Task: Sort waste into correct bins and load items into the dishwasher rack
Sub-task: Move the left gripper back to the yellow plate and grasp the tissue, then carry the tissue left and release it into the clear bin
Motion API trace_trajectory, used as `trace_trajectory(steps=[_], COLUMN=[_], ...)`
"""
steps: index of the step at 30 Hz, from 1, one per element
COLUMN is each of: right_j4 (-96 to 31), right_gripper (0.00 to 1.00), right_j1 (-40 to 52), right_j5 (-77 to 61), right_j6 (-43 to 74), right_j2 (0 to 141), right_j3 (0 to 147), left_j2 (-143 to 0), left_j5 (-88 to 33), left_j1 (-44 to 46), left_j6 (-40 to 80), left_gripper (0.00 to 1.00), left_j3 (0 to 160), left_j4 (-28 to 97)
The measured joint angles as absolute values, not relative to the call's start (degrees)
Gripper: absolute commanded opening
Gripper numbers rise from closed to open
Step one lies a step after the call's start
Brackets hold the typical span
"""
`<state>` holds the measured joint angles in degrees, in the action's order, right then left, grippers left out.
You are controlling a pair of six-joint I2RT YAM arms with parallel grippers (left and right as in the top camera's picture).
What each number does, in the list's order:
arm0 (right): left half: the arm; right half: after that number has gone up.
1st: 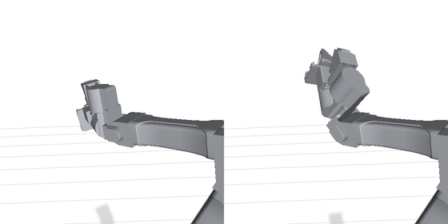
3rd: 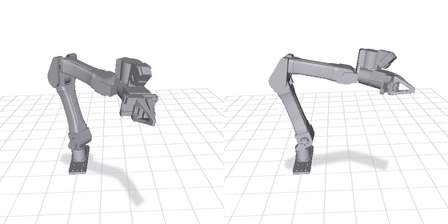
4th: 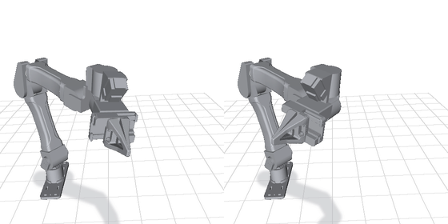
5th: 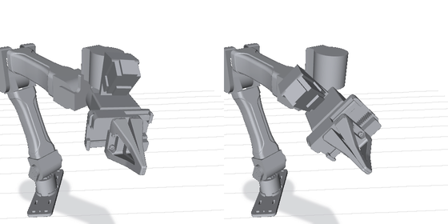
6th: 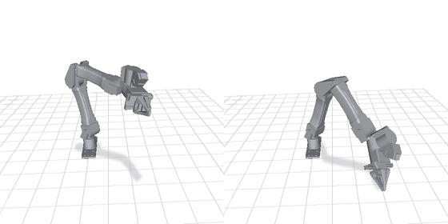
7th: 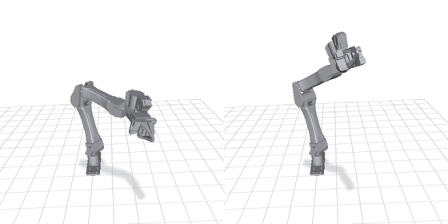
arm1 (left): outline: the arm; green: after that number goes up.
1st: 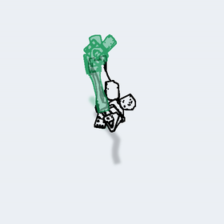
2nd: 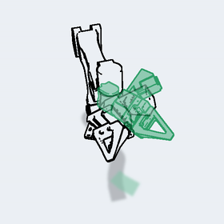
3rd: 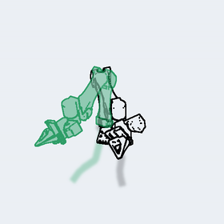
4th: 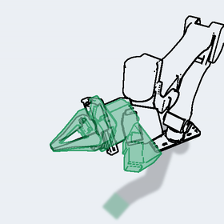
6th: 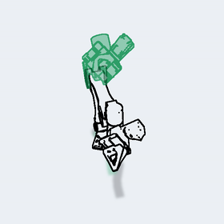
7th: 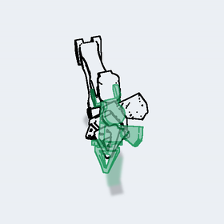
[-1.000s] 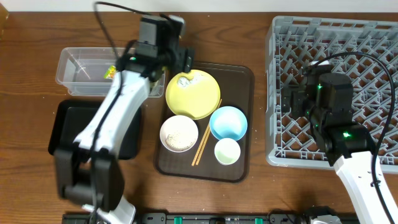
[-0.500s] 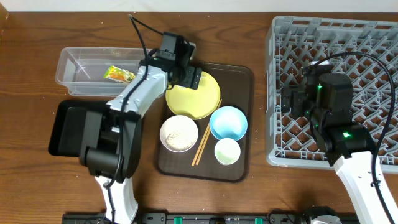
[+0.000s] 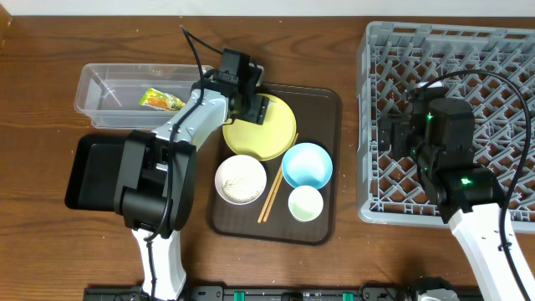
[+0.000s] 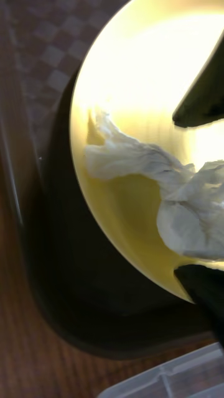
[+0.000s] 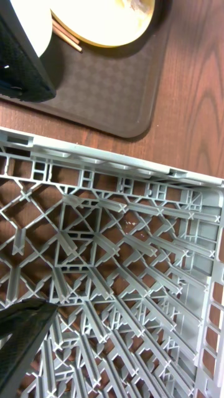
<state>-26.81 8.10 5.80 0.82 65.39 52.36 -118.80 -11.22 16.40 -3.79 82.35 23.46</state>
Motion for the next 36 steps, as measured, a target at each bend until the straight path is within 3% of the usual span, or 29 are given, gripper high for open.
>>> trace_trajectory(steps=[2,11,17,27,36], right_j4=[-26.81,-26.81,-26.81,-26.83,-26.81], right_gripper=[0.99,0.99,0.99,0.99,0.99], right_j1=[8.10,8.10,8.10,8.10,8.10], right_j5=[5.80,5.80,5.80,5.80,5.80], right_j6=[0.82,0.82,0.82,0.82,0.82], right_j2=[65.39,65.39,65.39,65.39,65.39], right_j3=[52.36,52.36,52.36,52.36,52.36], left_j2=[-118.80,-118.83,-118.85,-118.45,-107.15], left_j5=[-11.18,-11.25,-11.22,-11.25,-10.90], left_j1=[16.51,17.17,17.37,17.37,17.08], left_j6=[-3.90,-4.12,-3.86,-4.01,-4.27], left_gripper=[0.53,0.52,0.31,0.11,0.09], left_j3=[82.24,82.15,82.04,81.95,81.17], left_j4=[24.03,26.98,28.18,28.25,28.73])
